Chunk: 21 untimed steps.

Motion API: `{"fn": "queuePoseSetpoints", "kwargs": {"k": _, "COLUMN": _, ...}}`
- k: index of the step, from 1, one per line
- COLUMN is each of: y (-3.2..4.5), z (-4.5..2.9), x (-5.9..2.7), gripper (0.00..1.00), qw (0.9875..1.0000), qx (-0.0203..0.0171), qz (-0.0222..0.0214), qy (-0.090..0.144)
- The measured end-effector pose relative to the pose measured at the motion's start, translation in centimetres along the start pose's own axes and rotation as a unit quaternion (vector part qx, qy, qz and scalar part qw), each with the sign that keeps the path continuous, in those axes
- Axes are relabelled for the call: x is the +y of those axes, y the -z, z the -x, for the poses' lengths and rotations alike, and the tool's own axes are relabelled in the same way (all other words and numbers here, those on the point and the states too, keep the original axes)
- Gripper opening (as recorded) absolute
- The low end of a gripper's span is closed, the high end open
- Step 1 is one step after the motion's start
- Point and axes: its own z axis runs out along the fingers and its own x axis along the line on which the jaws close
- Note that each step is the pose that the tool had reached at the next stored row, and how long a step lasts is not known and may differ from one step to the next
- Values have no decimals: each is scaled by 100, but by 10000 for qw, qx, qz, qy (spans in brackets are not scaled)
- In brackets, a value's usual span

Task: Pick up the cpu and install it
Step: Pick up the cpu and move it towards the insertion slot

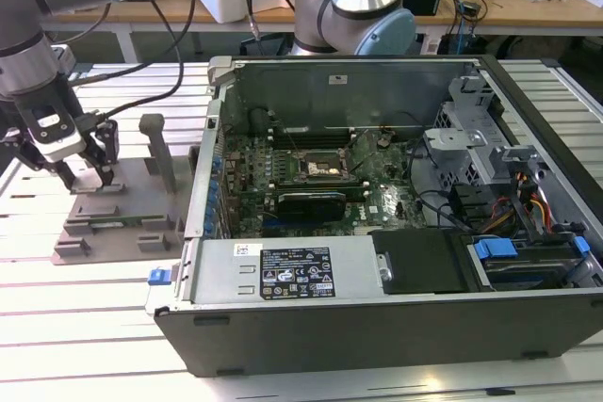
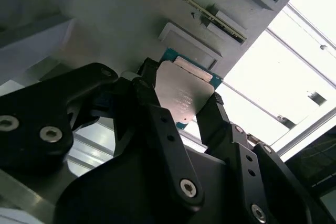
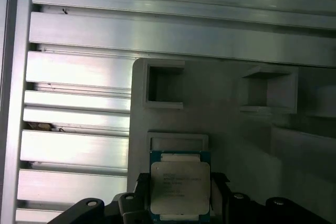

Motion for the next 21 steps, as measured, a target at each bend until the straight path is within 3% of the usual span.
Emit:
{"fn": "queuePoseSetpoints", "kwargs": {"k": 14, "y": 143, "z": 3, "x": 0, "gripper": 55, "qw": 10000, "qx": 0, "qz": 0, "qy": 0}}
{"fn": "queuePoseSetpoints", "kwargs": {"k": 21, "y": 284, "z": 6, "x": 0, "gripper": 55, "qw": 10000, "qx": 0, "qz": 0, "qy": 0}}
